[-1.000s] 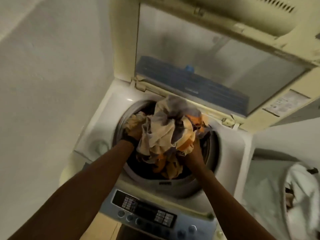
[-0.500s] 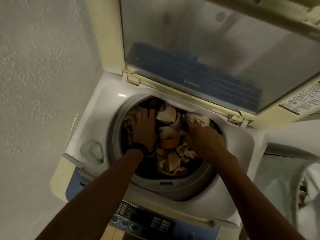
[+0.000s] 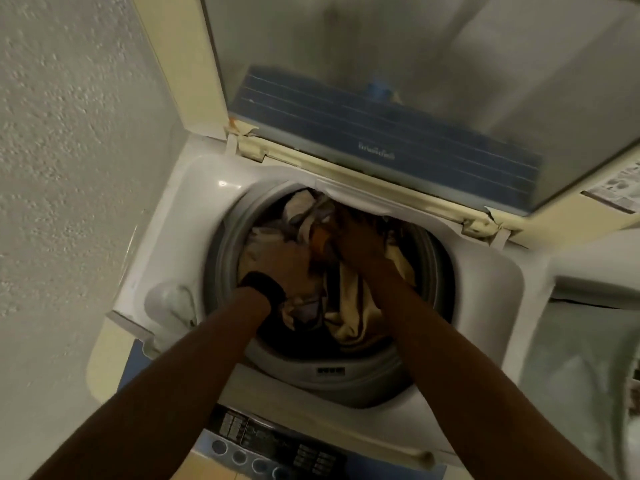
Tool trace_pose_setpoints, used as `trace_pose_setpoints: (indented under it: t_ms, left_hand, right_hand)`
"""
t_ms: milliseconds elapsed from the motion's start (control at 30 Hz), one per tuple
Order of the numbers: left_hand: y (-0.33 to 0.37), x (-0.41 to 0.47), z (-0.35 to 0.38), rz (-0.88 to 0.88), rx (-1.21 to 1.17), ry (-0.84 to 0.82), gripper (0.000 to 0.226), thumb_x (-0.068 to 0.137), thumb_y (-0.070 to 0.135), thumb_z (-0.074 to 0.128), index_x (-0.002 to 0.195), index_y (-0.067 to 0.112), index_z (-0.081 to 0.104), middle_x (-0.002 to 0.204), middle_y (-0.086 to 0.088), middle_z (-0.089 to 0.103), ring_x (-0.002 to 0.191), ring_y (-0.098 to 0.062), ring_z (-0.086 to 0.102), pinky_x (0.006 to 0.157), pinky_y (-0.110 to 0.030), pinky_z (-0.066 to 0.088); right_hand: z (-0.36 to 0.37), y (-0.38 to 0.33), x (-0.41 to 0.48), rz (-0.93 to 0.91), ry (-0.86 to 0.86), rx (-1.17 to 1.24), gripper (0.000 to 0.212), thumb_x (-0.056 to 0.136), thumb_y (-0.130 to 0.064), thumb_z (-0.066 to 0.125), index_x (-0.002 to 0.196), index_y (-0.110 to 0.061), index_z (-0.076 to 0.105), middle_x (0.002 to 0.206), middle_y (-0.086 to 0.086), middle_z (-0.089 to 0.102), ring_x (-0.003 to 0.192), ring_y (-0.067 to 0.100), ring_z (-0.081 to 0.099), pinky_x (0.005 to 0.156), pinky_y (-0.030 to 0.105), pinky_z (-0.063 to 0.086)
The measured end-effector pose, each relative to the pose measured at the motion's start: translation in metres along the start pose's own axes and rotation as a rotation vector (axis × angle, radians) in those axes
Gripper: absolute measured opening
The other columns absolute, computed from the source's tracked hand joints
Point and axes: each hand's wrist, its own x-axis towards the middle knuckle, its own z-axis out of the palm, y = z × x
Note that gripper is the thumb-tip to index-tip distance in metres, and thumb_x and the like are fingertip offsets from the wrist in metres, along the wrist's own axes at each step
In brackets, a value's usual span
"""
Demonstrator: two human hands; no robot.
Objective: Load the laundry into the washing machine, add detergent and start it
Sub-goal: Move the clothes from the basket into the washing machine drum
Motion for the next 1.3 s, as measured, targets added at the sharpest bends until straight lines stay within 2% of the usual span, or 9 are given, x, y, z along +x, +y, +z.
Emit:
trace_pose_setpoints:
  t_ms: [167, 267, 467, 600, 700, 867, 1033, 1167, 1300]
  left_hand:
    - [0.01, 0.023, -0.018, 0.198, -0.48, 0.358, 0.031, 0.095, 0.044, 0.066, 0.111, 0.017, 0.067, 0.114, -0.006, 0.066, 0.104, -0.025, 0.062, 0.081, -0.033, 0.048]
    - [0.013, 0.06, 0.009, 0.155, -0.482, 0.168, 0.058, 0.097, 0.045, 0.057, 0.148, 0.022, 0.045, 0.153, -0.009, 0.046, 0.142, -0.028, 0.038, 0.117, -0.042, 0.036]
    - [-0.01, 0.097, 0.05, -0.203, -0.624, -0.044, 0.095, 0.092, 0.07, 0.044, 0.165, 0.025, 0.004, 0.172, -0.003, 0.009, 0.157, -0.026, 0.014, 0.126, -0.041, 0.015]
    - [-0.013, 0.068, 0.004, -0.048, -0.448, 0.094, 0.087, 0.089, 0.065, 0.056, 0.158, 0.018, 0.032, 0.16, -0.015, 0.037, 0.147, -0.035, 0.036, 0.122, -0.048, 0.028]
    - [-0.015, 0.03, 0.01, 0.045, -0.172, -0.066, 0.123, 0.077, 0.061, 0.076, 0.164, 0.024, -0.003, 0.17, -0.017, 0.002, 0.156, -0.042, 0.006, 0.124, -0.058, 0.012]
    - [-0.019, 0.039, 0.065, -0.168, -0.144, -0.332, 0.112, 0.09, 0.045, 0.075, 0.163, 0.013, -0.003, 0.17, -0.019, 0.005, 0.157, -0.037, 0.01, 0.127, -0.048, 0.013]
    - [-0.035, 0.081, 0.127, -0.305, -0.167, -0.238, 0.071, 0.104, 0.027, 0.058, 0.162, 0.012, 0.02, 0.168, -0.017, 0.02, 0.154, -0.035, 0.024, 0.125, -0.047, 0.022]
    - [-0.042, 0.082, 0.131, -0.292, -0.226, -0.168, 0.073, 0.111, 0.036, 0.041, 0.163, 0.01, -0.003, 0.171, -0.015, 0.002, 0.158, -0.03, 0.006, 0.126, -0.04, 0.001]
    - [-0.036, 0.06, 0.082, -0.246, -0.266, -0.168, 0.101, 0.095, 0.043, 0.069, 0.164, 0.02, -0.001, 0.171, -0.013, 0.006, 0.158, -0.031, 0.01, 0.125, -0.04, 0.007]
  right_hand:
    - [-0.011, 0.026, -0.084, 0.151, 0.111, -0.101, 0.064, 0.1, -0.043, 0.04, 0.159, -0.03, 0.021, 0.163, 0.014, 0.025, 0.144, 0.047, 0.03, 0.111, 0.061, 0.038]
    - [0.025, 0.023, -0.104, 0.074, -0.206, -0.22, 0.065, 0.103, -0.028, 0.044, 0.161, -0.017, 0.017, 0.159, 0.017, 0.029, 0.133, 0.045, 0.044, 0.105, 0.055, 0.044]
    - [0.011, 0.015, -0.052, -0.059, -0.659, -0.258, 0.062, 0.105, -0.019, 0.052, 0.16, -0.014, 0.025, 0.161, 0.015, 0.034, 0.141, 0.034, 0.041, 0.111, 0.04, 0.038]
    - [-0.028, 0.013, -0.072, -0.015, -0.211, -0.253, 0.086, 0.091, -0.035, 0.072, 0.159, -0.034, 0.02, 0.165, 0.009, 0.016, 0.15, 0.042, 0.018, 0.108, 0.066, 0.04]
    - [-0.029, 0.016, -0.074, 0.063, -0.253, -0.201, 0.123, 0.08, -0.042, 0.083, 0.158, -0.045, -0.012, 0.166, 0.002, -0.026, 0.152, 0.044, -0.019, 0.109, 0.076, 0.025]
    - [0.035, 0.045, -0.03, 0.131, -0.454, -0.224, 0.078, 0.107, -0.043, 0.044, 0.163, -0.027, -0.006, 0.169, 0.019, -0.011, 0.153, 0.042, 0.011, 0.119, 0.048, 0.026]
    - [0.12, 0.051, -0.001, 0.162, -0.392, -0.41, 0.075, 0.109, -0.042, 0.037, 0.162, -0.016, -0.01, 0.167, 0.027, -0.008, 0.15, 0.053, 0.007, 0.116, 0.064, 0.024]
    - [0.118, 0.041, 0.0, 0.188, -0.382, -0.567, 0.071, 0.11, -0.029, 0.04, 0.162, -0.01, -0.004, 0.166, 0.027, -0.001, 0.148, 0.056, 0.014, 0.111, 0.062, 0.034]
    - [0.073, 0.03, -0.027, 0.097, -0.125, -0.451, 0.067, 0.105, -0.033, 0.04, 0.164, -0.021, 0.011, 0.158, 0.031, -0.009, 0.135, 0.067, 0.032, 0.095, 0.066, 0.048]
